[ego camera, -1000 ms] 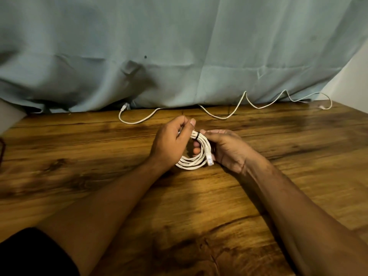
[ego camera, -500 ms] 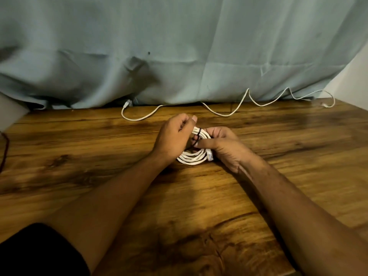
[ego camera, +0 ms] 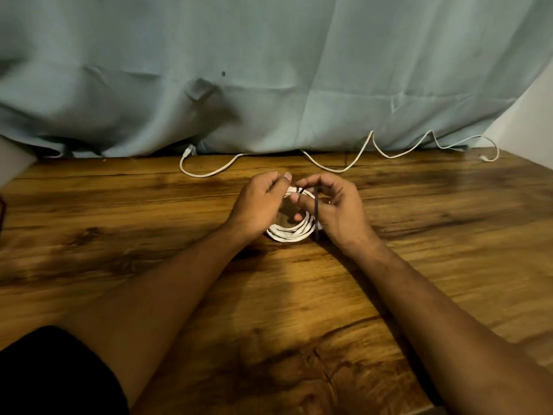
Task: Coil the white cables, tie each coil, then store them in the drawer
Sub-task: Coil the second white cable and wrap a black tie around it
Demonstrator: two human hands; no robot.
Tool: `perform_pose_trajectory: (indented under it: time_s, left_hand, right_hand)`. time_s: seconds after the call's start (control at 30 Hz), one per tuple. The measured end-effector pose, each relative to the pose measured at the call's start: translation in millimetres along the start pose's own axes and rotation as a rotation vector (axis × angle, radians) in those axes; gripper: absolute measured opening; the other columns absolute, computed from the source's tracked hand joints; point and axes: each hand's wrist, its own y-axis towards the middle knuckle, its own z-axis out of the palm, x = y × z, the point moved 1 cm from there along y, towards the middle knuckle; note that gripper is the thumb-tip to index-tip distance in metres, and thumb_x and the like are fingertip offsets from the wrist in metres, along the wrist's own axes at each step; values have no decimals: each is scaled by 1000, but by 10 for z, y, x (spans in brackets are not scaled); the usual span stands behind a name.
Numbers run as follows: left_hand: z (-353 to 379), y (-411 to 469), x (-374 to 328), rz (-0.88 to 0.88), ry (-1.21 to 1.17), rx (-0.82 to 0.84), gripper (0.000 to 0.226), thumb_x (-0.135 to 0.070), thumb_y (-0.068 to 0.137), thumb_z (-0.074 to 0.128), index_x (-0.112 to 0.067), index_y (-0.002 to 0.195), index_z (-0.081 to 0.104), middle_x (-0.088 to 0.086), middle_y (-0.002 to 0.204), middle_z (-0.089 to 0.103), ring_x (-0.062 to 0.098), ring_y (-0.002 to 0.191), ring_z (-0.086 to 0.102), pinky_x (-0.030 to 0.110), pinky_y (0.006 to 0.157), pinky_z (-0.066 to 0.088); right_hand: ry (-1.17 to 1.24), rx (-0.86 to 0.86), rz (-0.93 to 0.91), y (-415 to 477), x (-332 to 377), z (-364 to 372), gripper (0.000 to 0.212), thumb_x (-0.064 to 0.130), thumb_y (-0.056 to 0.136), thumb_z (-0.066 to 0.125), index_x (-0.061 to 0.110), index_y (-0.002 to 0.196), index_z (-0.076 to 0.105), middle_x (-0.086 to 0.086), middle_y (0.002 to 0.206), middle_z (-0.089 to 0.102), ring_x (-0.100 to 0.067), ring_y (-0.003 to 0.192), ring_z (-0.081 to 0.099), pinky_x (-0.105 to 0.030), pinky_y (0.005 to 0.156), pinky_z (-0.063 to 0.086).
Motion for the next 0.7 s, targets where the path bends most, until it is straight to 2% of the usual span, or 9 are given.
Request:
perform_pose_trajectory:
  time_s: [0.07, 0.1, 0.2, 0.3, 0.43, 0.53, 0.7]
  left_hand:
    - [-6, -6, 11, -3, 6, 0, 36, -30, 107, 50, -17, 73, 52, -5, 53, 44, 13, 44, 39, 31, 50, 34]
    - [-7, -10, 21, 4, 20, -3, 37, -33, 106, 50, -19, 72, 52, -7, 52, 44, 13, 44, 39, 34, 51, 36]
    - [-12, -20, 38, 41, 102, -35, 39, -46, 99, 49, -23, 67, 50, -9, 53, 44, 16, 50, 41, 46, 53, 43]
    - [-1, -49, 2, 138, 212, -66, 37, -45, 99, 46, -30, 66, 47, -8, 54, 44, 18, 53, 42, 51, 56, 45]
    - [2, -112, -82, 290, 405, -101, 35, -38, 102, 45, -27, 68, 44, -6, 56, 46, 22, 56, 49, 47, 55, 44]
    - [6, -142, -102, 352, 452, -101, 33, -37, 103, 44, -25, 72, 46, -5, 56, 46, 23, 55, 50, 47, 53, 44]
    - [9, -170, -126, 398, 473, -87, 31, -39, 105, 46, -31, 76, 48, -7, 56, 48, 17, 53, 50, 41, 51, 41]
  right_hand:
    - [-41, 19, 2, -11, 29, -20, 4, 5, 94, 73, 1, 93, 71, -30, 101, 71, -24, 73, 72, -42, 57, 61]
    - [-54, 21, 10, -8, 26, -37, 11, 8, 96, 71, -3, 93, 70, -29, 97, 72, -24, 69, 73, -47, 57, 60]
    - [-72, 31, 38, -4, 17, -61, 27, 16, 101, 65, -10, 97, 66, -30, 82, 72, -28, 63, 72, -39, 56, 55]
    - [-19, 16, 122, -6, 21, -60, 33, 21, 103, 63, -11, 95, 62, -29, 78, 69, -27, 59, 72, -38, 61, 53]
    - [59, 24, 236, 4, 57, -60, 25, 18, 103, 61, -2, 89, 65, -15, 73, 73, -22, 51, 69, -32, 54, 51]
    - [125, 40, 317, 2, 63, -84, 22, 19, 102, 63, -1, 93, 68, -18, 75, 72, -25, 52, 68, -34, 60, 53]
    - [193, 60, 368, 5, 24, -120, 22, 21, 100, 66, -1, 99, 69, -20, 78, 71, -27, 54, 67, -31, 58, 56]
